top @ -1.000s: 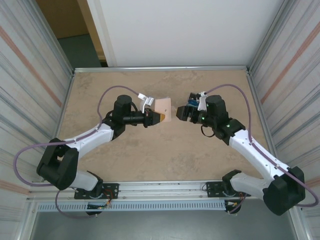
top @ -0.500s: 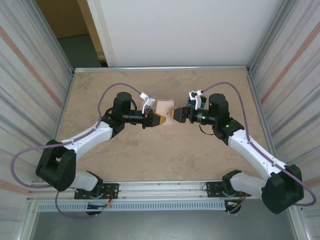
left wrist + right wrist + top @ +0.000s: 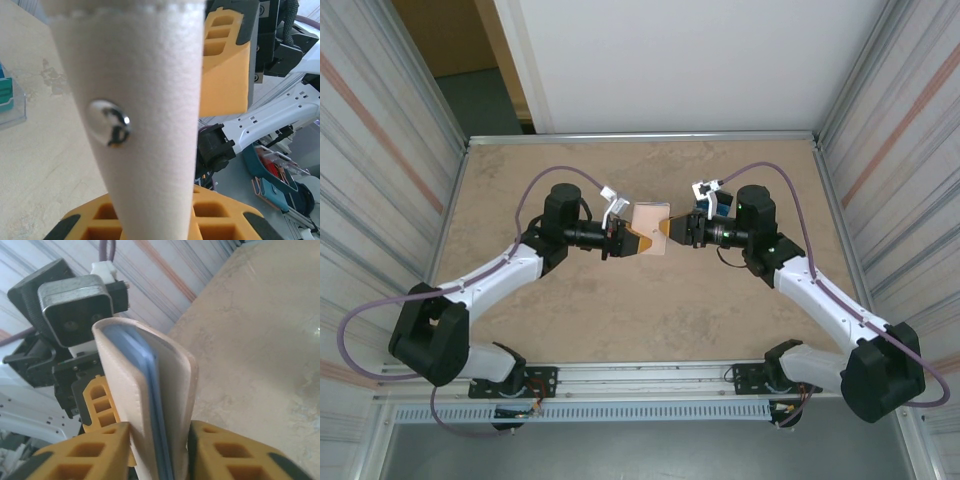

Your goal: Take the credit cards out of the card holder

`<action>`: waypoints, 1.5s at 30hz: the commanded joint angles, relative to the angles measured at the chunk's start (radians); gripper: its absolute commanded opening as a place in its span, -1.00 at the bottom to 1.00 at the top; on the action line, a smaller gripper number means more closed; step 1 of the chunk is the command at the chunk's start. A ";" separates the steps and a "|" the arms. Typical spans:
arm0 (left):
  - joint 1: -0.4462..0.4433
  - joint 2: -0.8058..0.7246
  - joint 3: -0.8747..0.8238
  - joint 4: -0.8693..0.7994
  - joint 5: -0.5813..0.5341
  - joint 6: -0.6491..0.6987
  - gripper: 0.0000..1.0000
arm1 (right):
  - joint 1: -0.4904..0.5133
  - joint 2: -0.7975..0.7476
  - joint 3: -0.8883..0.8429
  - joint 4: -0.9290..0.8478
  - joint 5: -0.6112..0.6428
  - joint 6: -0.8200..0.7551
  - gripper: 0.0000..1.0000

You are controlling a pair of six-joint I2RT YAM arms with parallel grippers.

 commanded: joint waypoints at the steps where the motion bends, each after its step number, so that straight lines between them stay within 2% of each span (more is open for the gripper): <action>1: 0.003 -0.028 0.026 0.058 0.037 -0.004 -1.00 | -0.007 -0.006 0.001 0.034 -0.045 0.008 -0.56; 3: 0.004 -0.024 0.027 0.064 0.038 -0.016 -0.95 | -0.010 -0.006 0.001 0.032 -0.048 0.011 -0.75; 5: 0.003 -0.023 0.027 0.061 0.039 -0.020 -0.77 | -0.014 -0.011 -0.002 0.031 -0.045 0.015 -0.86; 6: 0.004 -0.025 0.027 0.056 0.040 -0.020 -0.62 | -0.018 -0.014 -0.004 0.032 -0.044 0.018 -0.90; 9: 0.014 -0.032 0.021 0.040 0.039 -0.020 -0.44 | -0.032 -0.028 -0.015 0.034 -0.040 0.025 -0.96; 12: 0.032 -0.046 -0.003 0.040 0.035 -0.032 -0.33 | -0.041 -0.048 -0.023 0.032 -0.032 0.028 -1.00; 18: 0.051 -0.050 -0.032 0.081 0.037 -0.078 -0.32 | -0.046 -0.066 -0.032 0.035 -0.025 0.040 -1.00; 20: 0.051 -0.044 -0.034 0.115 0.043 -0.101 -0.35 | -0.046 -0.061 -0.033 0.043 -0.030 0.046 -1.00; 26: 0.051 -0.012 -0.028 0.167 0.040 -0.145 -0.79 | -0.045 -0.047 -0.037 0.093 -0.052 0.091 -1.00; 29: 0.051 0.007 -0.033 0.211 0.040 -0.187 -1.00 | -0.041 -0.048 -0.057 0.166 -0.067 0.138 -0.76; 31: 0.051 0.020 -0.037 0.256 0.042 -0.230 -1.00 | -0.040 -0.050 -0.077 0.242 -0.089 0.179 -0.56; 33: 0.053 0.033 -0.040 0.305 0.047 -0.276 -1.00 | -0.040 -0.053 -0.090 0.298 -0.101 0.216 -0.45; 39: 0.059 0.083 -0.029 0.521 0.084 -0.482 -1.00 | -0.038 -0.092 -0.106 0.350 -0.095 0.232 -0.33; 45: 0.063 0.080 -0.010 0.528 0.084 -0.520 -1.00 | -0.039 -0.146 -0.132 0.246 -0.001 0.158 -0.23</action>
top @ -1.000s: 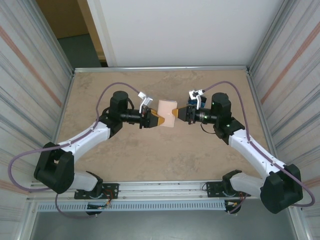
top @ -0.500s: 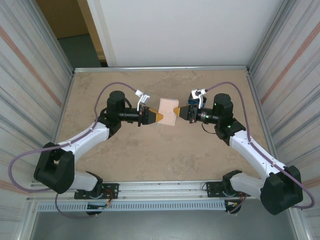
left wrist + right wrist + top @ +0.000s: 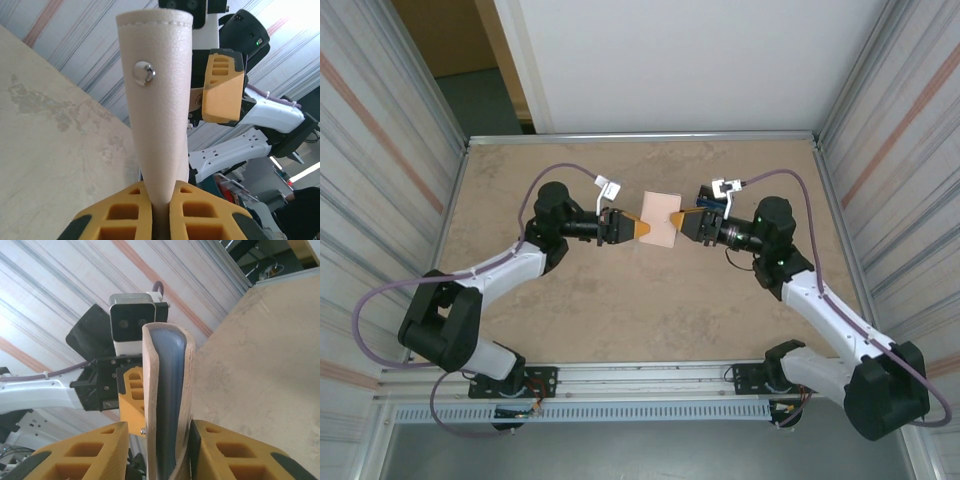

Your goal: Take the credit cards out of the card holder

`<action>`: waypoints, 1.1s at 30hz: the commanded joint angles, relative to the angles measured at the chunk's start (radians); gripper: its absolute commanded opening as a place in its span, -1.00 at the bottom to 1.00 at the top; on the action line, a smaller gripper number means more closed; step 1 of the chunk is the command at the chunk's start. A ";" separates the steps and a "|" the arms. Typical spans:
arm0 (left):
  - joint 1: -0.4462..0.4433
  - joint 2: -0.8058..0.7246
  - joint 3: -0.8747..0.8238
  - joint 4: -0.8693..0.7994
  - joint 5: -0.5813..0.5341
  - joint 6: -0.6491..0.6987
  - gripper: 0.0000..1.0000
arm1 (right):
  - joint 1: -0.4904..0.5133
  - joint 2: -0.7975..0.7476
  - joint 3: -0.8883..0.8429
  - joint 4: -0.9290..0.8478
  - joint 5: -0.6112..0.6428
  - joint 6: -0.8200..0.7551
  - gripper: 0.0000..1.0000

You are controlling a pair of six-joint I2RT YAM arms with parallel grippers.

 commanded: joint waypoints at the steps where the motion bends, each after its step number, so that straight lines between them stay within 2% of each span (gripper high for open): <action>1: 0.008 -0.002 0.030 0.066 -0.021 -0.060 -1.00 | 0.013 -0.059 -0.012 -0.033 0.014 -0.048 -0.17; 4: 0.010 -0.013 0.025 0.095 -0.037 -0.084 -1.00 | 0.011 -0.082 -0.025 -0.052 0.030 -0.060 -0.07; 13: 0.013 -0.021 0.034 0.164 -0.039 -0.156 -1.00 | 0.010 -0.149 -0.049 -0.121 0.146 -0.075 0.02; 19: 0.015 -0.027 0.032 0.180 -0.042 -0.170 -1.00 | 0.009 -0.189 -0.064 -0.143 0.180 -0.079 0.05; 27: 0.015 -0.040 0.026 0.198 -0.042 -0.176 -1.00 | 0.008 -0.144 -0.060 -0.120 0.173 -0.063 0.03; 33: 0.012 -0.046 0.024 0.201 -0.041 -0.179 -1.00 | 0.007 -0.092 -0.065 -0.007 0.116 0.001 0.04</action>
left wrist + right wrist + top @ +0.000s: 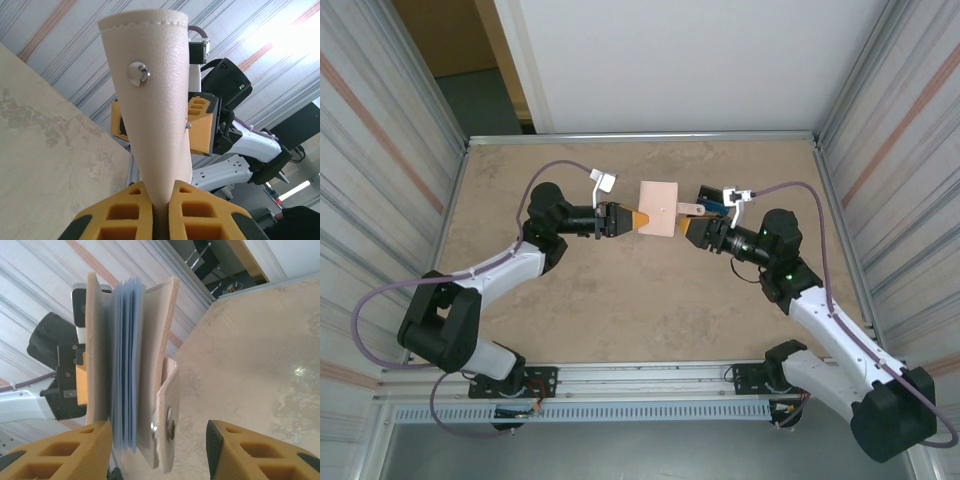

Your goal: Take the credit cards out of the card holder

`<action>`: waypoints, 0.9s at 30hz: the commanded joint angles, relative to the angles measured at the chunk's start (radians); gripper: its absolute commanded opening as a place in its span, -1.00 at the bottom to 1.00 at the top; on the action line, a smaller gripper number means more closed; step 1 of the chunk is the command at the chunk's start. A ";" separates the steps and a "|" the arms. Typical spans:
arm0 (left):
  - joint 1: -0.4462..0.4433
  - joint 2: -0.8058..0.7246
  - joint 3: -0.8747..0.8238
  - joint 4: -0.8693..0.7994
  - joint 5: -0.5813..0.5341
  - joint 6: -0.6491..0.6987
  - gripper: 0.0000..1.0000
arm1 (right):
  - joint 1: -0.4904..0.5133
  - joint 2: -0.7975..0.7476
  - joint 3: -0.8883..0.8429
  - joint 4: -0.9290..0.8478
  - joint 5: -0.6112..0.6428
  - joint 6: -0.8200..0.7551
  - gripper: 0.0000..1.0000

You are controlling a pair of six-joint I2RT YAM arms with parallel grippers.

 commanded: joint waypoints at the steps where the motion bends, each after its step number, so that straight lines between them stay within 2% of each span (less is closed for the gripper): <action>1: 0.005 -0.038 0.025 0.063 -0.004 -0.010 -1.00 | 0.000 0.025 -0.009 0.109 -0.047 0.046 0.04; 8: -0.002 -0.045 0.023 0.068 -0.002 -0.008 -1.00 | 0.001 0.059 -0.002 0.185 -0.088 0.073 -0.07; 14: -0.008 -0.042 0.027 0.077 -0.002 -0.008 -1.00 | 0.002 0.100 0.002 0.219 -0.116 0.090 -0.34; 18: -0.011 -0.043 0.031 0.082 0.000 -0.007 -1.00 | 0.002 0.114 0.003 0.247 -0.134 0.105 -0.64; 21: -0.014 -0.043 0.033 0.080 0.000 -0.007 -1.00 | 0.002 0.123 0.001 0.276 -0.145 0.120 -0.75; 23: -0.014 -0.041 0.032 0.079 0.000 -0.007 -1.00 | 0.003 0.127 0.001 0.292 -0.150 0.127 -0.71; 27: -0.020 -0.038 0.034 0.079 0.001 -0.006 -1.00 | 0.007 0.131 0.008 0.296 -0.167 0.126 -0.45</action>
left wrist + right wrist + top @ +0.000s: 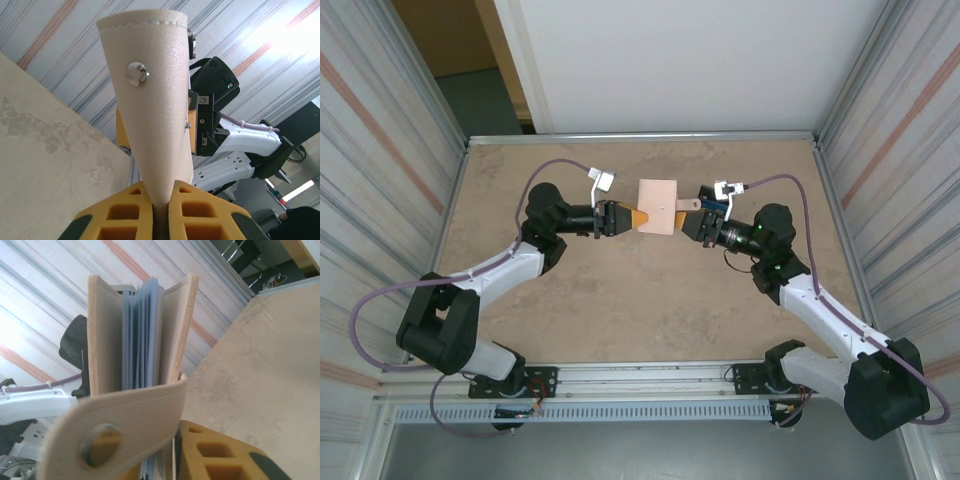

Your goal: Take the credit cards out of the card holder

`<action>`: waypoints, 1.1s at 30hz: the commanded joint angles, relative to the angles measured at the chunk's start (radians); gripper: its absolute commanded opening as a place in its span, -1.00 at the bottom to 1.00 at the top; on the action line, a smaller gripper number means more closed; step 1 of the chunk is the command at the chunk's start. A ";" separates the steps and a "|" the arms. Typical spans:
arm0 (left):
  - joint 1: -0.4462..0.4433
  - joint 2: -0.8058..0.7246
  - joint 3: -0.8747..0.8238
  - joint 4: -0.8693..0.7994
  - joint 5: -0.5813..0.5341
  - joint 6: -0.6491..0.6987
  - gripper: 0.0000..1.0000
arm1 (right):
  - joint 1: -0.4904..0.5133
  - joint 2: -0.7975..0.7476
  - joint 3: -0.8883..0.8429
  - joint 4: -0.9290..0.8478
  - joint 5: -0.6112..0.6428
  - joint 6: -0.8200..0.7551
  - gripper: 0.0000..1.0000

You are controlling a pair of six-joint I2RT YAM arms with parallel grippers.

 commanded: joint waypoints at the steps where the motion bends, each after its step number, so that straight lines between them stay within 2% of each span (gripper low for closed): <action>1: -0.020 -0.027 0.037 0.057 0.010 -0.005 -1.00 | 0.009 0.006 0.012 0.046 -0.040 0.004 -0.43; 4: -0.025 -0.024 0.039 0.052 0.013 -0.001 -1.00 | 0.009 0.012 0.017 0.041 -0.044 0.001 -0.49; 9: -0.025 -0.033 0.045 -0.024 0.002 0.039 -1.00 | 0.011 -0.005 0.024 0.006 -0.031 -0.023 -0.95; 11: -0.025 -0.044 0.056 -0.107 -0.010 0.090 -1.00 | 0.012 -0.028 0.030 -0.050 -0.011 -0.055 -1.00; 15: -0.025 -0.077 0.085 -0.339 -0.051 0.234 -0.57 | 0.037 -0.102 0.070 -0.272 0.090 -0.173 -1.00; 17: -0.030 -0.086 0.092 -0.394 -0.069 0.274 -0.37 | 0.059 -0.130 0.091 -0.370 0.156 -0.226 -1.00; 20: -0.040 -0.081 0.098 -0.418 -0.080 0.300 -0.02 | 0.082 -0.159 0.110 -0.457 0.239 -0.262 -1.00; 24: -0.057 -0.058 0.103 -0.408 -0.096 0.302 0.22 | 0.093 -0.176 0.127 -0.514 0.294 -0.268 -1.00; 27: -0.066 -0.047 0.108 -0.403 -0.097 0.307 0.50 | 0.102 -0.184 0.135 -0.540 0.331 -0.274 -1.00; 33: -0.078 -0.056 0.105 -0.434 -0.126 0.338 0.91 | 0.115 -0.201 0.145 -0.594 0.418 -0.294 -1.00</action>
